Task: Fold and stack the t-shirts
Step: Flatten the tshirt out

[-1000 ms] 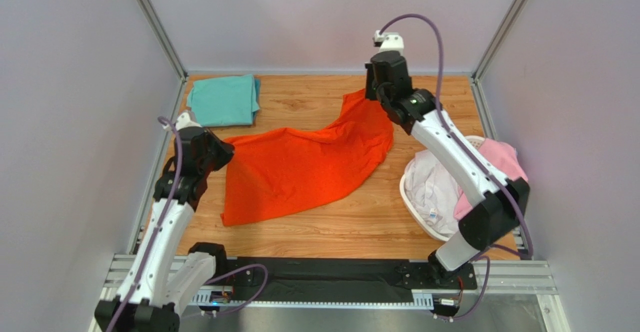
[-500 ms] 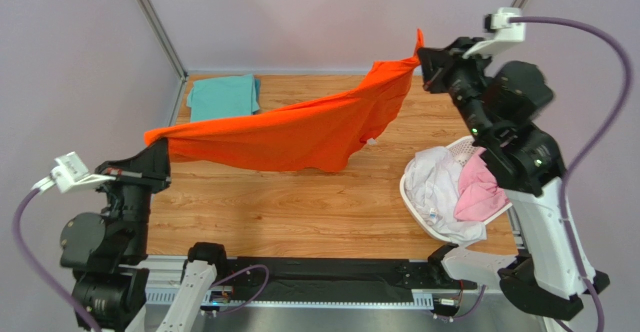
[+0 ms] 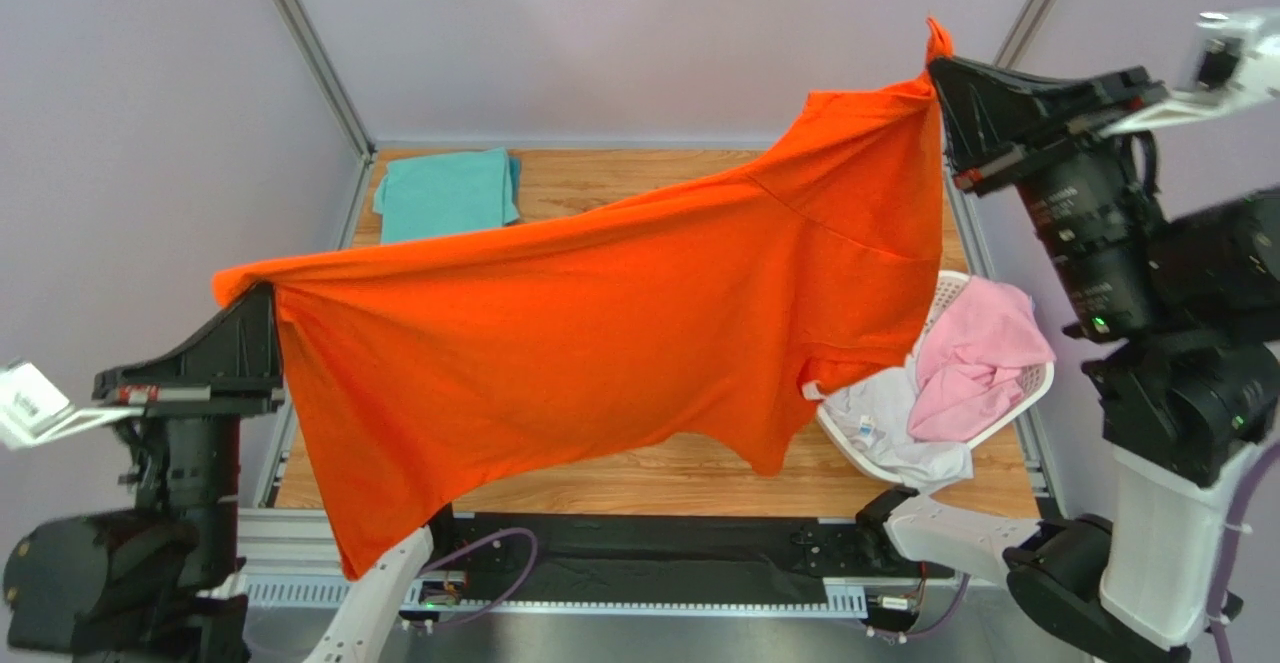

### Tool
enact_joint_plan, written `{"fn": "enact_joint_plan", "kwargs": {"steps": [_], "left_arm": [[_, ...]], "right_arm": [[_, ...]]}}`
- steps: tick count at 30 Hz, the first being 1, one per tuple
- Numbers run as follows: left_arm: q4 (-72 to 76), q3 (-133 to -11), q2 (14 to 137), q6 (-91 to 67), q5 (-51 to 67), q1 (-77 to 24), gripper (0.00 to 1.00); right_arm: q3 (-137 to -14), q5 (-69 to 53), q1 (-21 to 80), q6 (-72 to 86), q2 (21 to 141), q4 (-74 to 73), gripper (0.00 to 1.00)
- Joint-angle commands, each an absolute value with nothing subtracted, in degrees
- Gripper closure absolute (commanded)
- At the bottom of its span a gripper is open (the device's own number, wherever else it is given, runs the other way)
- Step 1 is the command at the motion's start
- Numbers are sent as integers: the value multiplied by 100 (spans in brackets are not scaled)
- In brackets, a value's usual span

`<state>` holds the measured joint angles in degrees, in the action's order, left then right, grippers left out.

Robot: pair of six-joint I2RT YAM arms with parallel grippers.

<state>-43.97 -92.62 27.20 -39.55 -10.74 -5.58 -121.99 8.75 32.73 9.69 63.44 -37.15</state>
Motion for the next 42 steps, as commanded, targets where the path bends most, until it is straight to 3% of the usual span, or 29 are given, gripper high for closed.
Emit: {"fn": "enact_joint_plan", "kwargs": {"steps": [1, 4, 9, 10, 11, 14, 15, 16, 17, 18, 19, 21, 22, 24, 28, 38, 42], "left_arm": [[-4570, -8948, 3409, -3814, -1449, -554, 100], [-4579, -8465, 3866, -3902, -1932, -554, 100], [-4333, -7323, 5058, -4157, -2687, -545, 100], [-4220, -7173, 5297, -4183, -2733, -545, 95], [-4140, -6928, 5822, -4157, -2725, -493, 87], [-3964, -6715, 6955, -4175, -2602, -344, 48], [-3946, -6715, 7222, -4157, -2471, -299, 9], [-3972, -6758, 7486, -4166, -2426, -238, 1], [-3981, -6794, 7923, -4157, -2391, -220, 0], [-4086, -6837, 8102, -4157, -2251, -194, 0], [-4130, -6907, 8243, -4149, -2198, -167, 0], [-4122, -6908, 8446, -4096, -2119, -167, 0], [-4113, -6891, 8464, -4078, -2109, -176, 0], [-4113, -6856, 8411, -3982, -1987, -176, 0], [-4061, -6497, 8069, -3850, -1566, -176, 0], [-3428, -5204, 6646, -3858, -308, -377, 0], [-3358, -4966, 6609, -3885, -141, -668, 0]], "right_arm": [[-12103, 1440, 3270, 466, 7065, -3630, 100], [-11630, 1985, 3208, 290, 7582, -3279, 100], [-10489, 1566, 2541, 615, 8576, -2524, 100], [-10320, 1425, 2383, 694, 8761, -2366, 100], [-10153, 1137, 2321, 842, 9189, -2112, 100], [-9853, 783, 2241, 941, 10155, -1891, 100], [-9870, 739, 2241, 923, 10395, -1855, 100], [-9922, 703, 2241, 914, 10702, -1863, 94], [-9992, 729, 2241, 931, 10966, -1976, 86], [-10106, 712, 2250, 949, 11439, -2065, 70], [-10308, 703, 2241, 967, 11635, -2266, 43], [-10476, 738, 2241, 1037, 11986, -2416, 32], [-10511, 773, 2250, 1089, 12032, -2452, 16], [-10486, 800, 2250, 1177, 11980, -2513, 0], [-10152, 747, 2259, 1475, 11481, -2689, 0], [-7842, 598, 2672, 2354, 9783, -2690, 0], [-7129, 457, 2742, 2698, 9484, -2646, 0]]}}
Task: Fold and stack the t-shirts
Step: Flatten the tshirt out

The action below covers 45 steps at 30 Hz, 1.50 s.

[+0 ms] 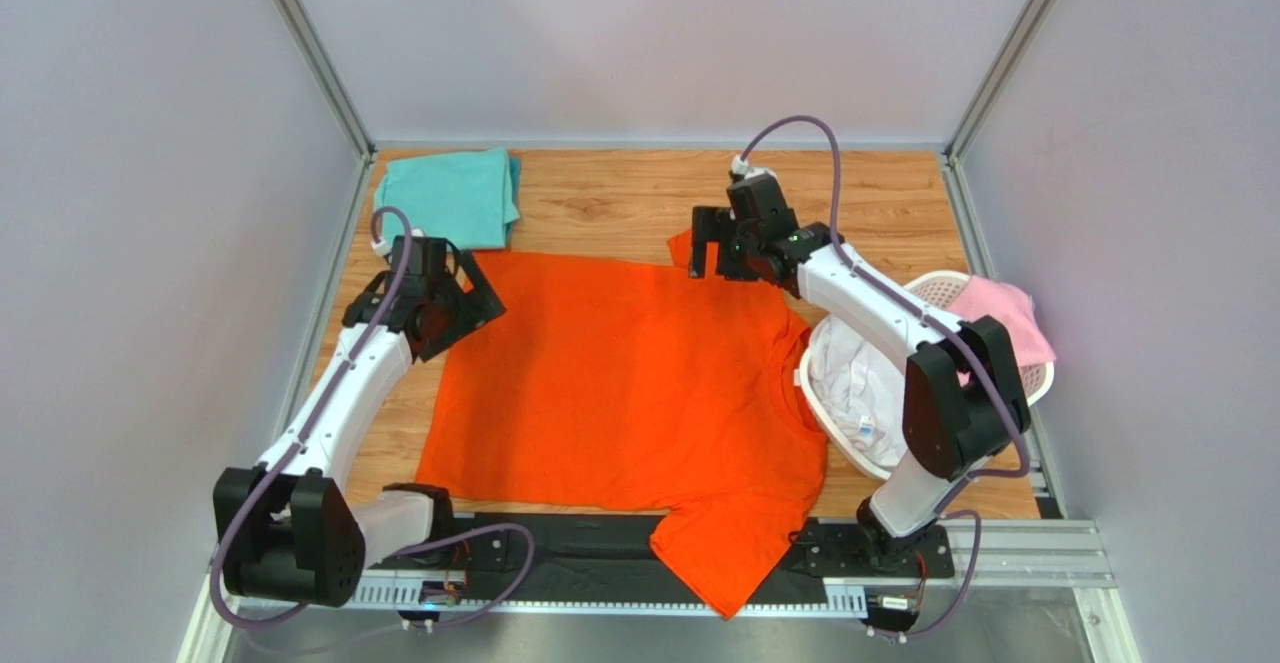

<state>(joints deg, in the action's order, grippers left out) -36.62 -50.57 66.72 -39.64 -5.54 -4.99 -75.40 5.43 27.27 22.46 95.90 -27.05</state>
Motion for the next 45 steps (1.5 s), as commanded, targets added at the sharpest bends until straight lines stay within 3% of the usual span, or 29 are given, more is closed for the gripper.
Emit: {"fn": "enact_joint_plan", "kwargs": {"steps": [1, 21, 36, 45], "left_arm": [[-3323, -4870, 6609, -3885, -123, -729, 0], [-3014, -5738, 9201, -3841, -53, -835, 0], [-3735, -7900, 11161, -3806, -44, -1098, 0], [-4631, -10227, 12550, -3700, 140, -1222, 0]], "right_arm": [[-6884, 492, 2820, 2716, 9483, -2611, 0], [-7497, 1055, 2523, 2953, 11056, -3076, 0], [-8516, 501, 1741, 2856, 11838, -3445, 0], [-9114, 115, 1231, 2874, 12269, -3638, 0]]}}
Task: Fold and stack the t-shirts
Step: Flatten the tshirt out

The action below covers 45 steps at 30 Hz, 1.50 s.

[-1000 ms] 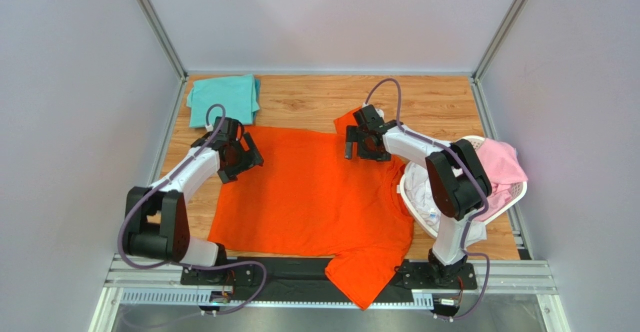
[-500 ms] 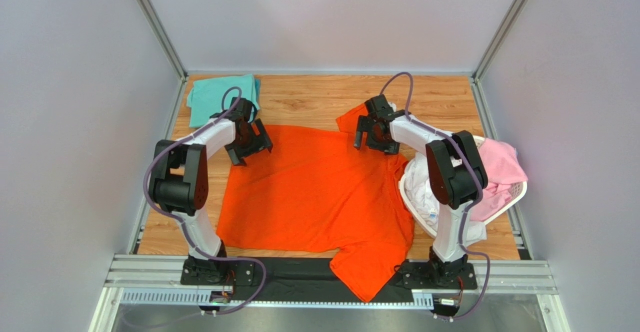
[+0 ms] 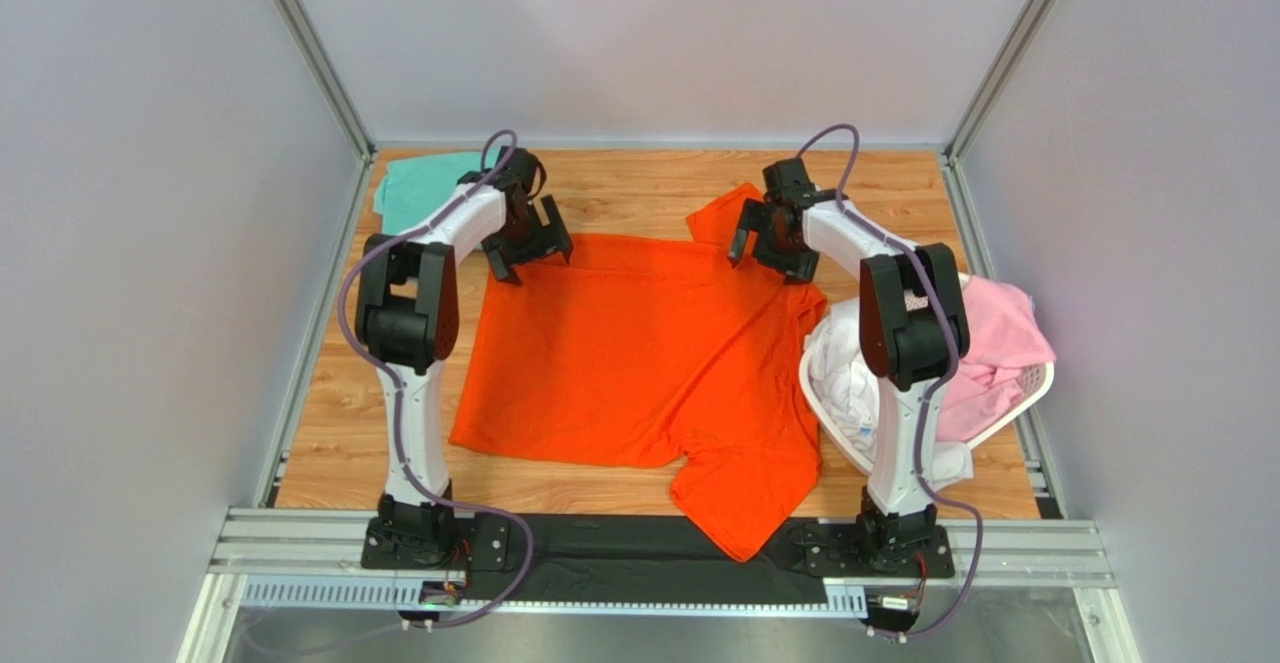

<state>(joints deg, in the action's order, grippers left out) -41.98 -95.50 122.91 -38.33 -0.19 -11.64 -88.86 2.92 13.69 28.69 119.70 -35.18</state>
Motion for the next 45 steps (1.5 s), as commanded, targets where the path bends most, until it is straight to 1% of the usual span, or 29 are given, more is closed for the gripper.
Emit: {"fn": "enact_joint_plan", "kwargs": {"steps": [1, 6, 11, 15, 18, 21, 24, 26, 27, 28, 29, 30, 31, 32, 33, 34, 35, 36, 37, 38, 39, 42, 45], "left_arm": [[-4719, -10422, 12794, -3691, 158, -1230, 0], [-5308, -11642, 13455, -3700, 150, -1230, 0], [-5572, -12444, 13974, -3692, 9, -1213, 0], [-5730, -13190, 14256, -3683, 9, -1117, 0], [-5766, -13202, 14081, -3648, 9, -1107, 0], [-5739, -13009, 13589, -3604, 9, -1142, 0], [-5730, -12387, 12878, -3489, -193, -1256, 0], [-5704, -11947, 12184, -3445, -350, -1327, 0], [-5678, -11370, 11921, -3471, -430, -1388, 0], [-5643, -11016, 11352, -3541, -509, -1415, 0], [-5451, -10621, 11042, -3594, -571, -1432, 0], [-5362, -9825, 10717, -3673, -623, -1433, 0], [-5318, -9435, 10087, -3770, -737, -1433, 0], [-5265, -9039, 9768, -3979, -973, -1433, 0], [-5230, -8261, 9451, -4086, -1097, -1433, 0], [-5195, -7879, 8839, -4226, -1220, -1433, 0], [-5186, -7483, 8529, -4480, -1413, -1424, 0], [-5159, -6731, 8230, -4630, -1485, -1424, 0], [-5107, -6358, 7687, -4745, -1511, -1424, 0], [-5089, -5702, 7438, -4955, -1520, -1389, 0], [-5071, -5408, 7027, -5035, -1503, -1354, 0], [-4992, -4556, 6584, -5211, -1406, -1108, 3], [-4748, -4079, 6215, -5370, -1292, -958, 5]], "right_arm": [[-9280, 88, 1222, 2848, 12322, -3691, 0], [-9957, -114, 1169, 2690, 12761, -3955, 0], [-10633, -158, 1107, 2698, 13191, -4148, 0], [-10915, -290, 1046, 2663, 13236, -4184, 0], [-11135, -509, 1055, 2453, 13062, -4184, 0], [-11180, -580, 1116, 2242, 12685, -4184, 0], [-11031, -528, 1300, 2031, 12114, -4184, 0], [-10654, -362, 1494, 1969, 11788, -4157, 0], [-10487, -265, 1581, 1943, 11586, -4149, 0], [-10303, -151, 1747, 1942, 11227, -4070, 0], [-9822, -10, 1827, 1942, 10997, -4000, 0], [-9591, 261, 1993, 2021, 10804, -3938, 0], [-9310, 525, 2047, 2065, 10384, -3833, 0], [-8855, 640, 2144, 2100, 10188, -3780, 0], [-8581, 737, 2327, 2135, 10004, -3727, 0], [-8361, 930, 2407, 2205, 9602, -3640, 0], [-7941, 1027, 2495, 2258, 9432, -3604, 0], [-7754, 1081, 2644, 2285, 9239, -3517, 0], [-7578, 1116, 2698, 2355, 9072, -3472, 0], [-7202, 1125, 2742, 2408, 8774, -3419, 0], [-7042, 1073, 2777, 2426, 8650, -3254, 0], [-6454, 783, 2804, 2575, 8227, -2990, 0], [-6153, 624, 2821, 2628, 8042, -2892, 0]]}}
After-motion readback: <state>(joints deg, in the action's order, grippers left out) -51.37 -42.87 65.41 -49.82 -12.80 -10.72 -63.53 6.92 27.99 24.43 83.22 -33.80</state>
